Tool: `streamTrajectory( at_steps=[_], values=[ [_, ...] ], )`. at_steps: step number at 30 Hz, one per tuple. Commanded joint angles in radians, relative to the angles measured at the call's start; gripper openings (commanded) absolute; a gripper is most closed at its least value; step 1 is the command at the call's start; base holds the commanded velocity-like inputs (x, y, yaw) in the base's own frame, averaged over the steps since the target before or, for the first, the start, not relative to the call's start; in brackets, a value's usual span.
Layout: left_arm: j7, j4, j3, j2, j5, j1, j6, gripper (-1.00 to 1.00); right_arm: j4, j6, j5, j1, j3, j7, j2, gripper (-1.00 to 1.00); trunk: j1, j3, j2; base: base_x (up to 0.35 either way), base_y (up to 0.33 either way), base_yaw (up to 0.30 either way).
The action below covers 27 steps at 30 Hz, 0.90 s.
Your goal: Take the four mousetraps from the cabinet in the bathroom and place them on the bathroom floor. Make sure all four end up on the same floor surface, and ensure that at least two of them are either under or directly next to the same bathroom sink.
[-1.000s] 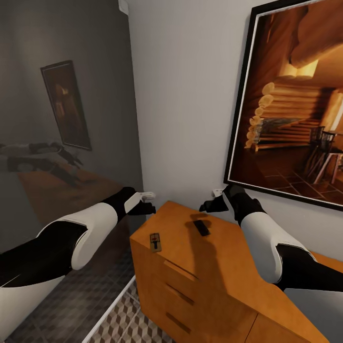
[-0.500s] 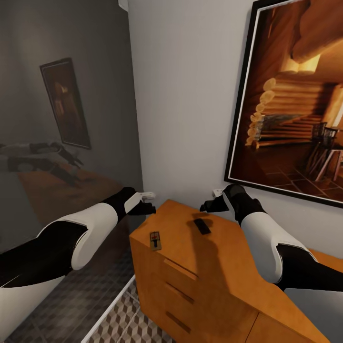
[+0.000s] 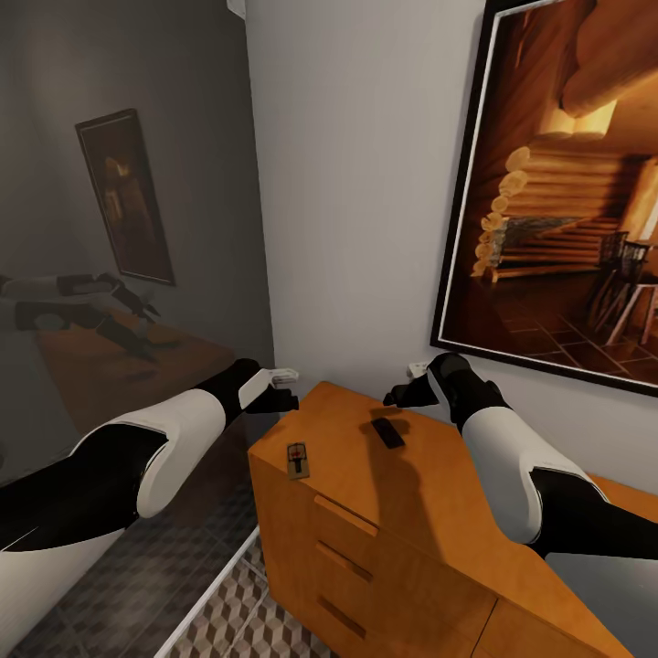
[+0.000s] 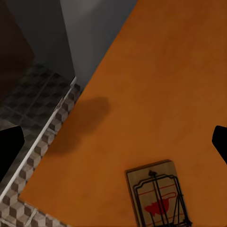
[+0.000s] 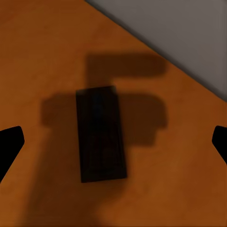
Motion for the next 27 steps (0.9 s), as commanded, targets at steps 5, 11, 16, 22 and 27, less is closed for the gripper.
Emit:
streamTrajectory(
  at_steps=[5,11,16,22,27],
  values=[
    [0.006,-0.002,-0.006,0.0,0.011,-0.001,0.005,1.0,-0.001,0.003,0.011,-0.001,-0.007,0.007,0.002,1.0,0.019,-0.017,-0.036,0.0,0.0,0.0],
    [0.006,-0.002,-0.006,0.0,0.01,-0.001,0.004,1.0,-0.001,0.003,0.011,-0.001,-0.007,0.007,0.003,1.0,0.031,-0.026,-0.057,0.0,0.0,0.0],
    [0.006,-0.002,-0.006,0.0,0.01,-0.001,0.004,1.0,-0.001,0.003,0.011,-0.001,-0.006,0.007,0.002,1.0,0.031,-0.026,-0.057,0.0,0.0,0.0],
    [0.006,-0.002,-0.006,0.0,0.009,0.0,0.003,1.0,-0.001,0.003,0.012,-0.001,-0.006,0.007,0.002,1.0,0.031,-0.026,-0.057,0.0,0.0,0.0],
    [0.006,-0.003,-0.006,0.0,0.009,-0.001,0.003,1.0,-0.001,0.006,0.012,-0.001,-0.004,0.007,0.003,1.0,0.031,-0.026,-0.057,0.0,0.0,0.0]
  ],
)
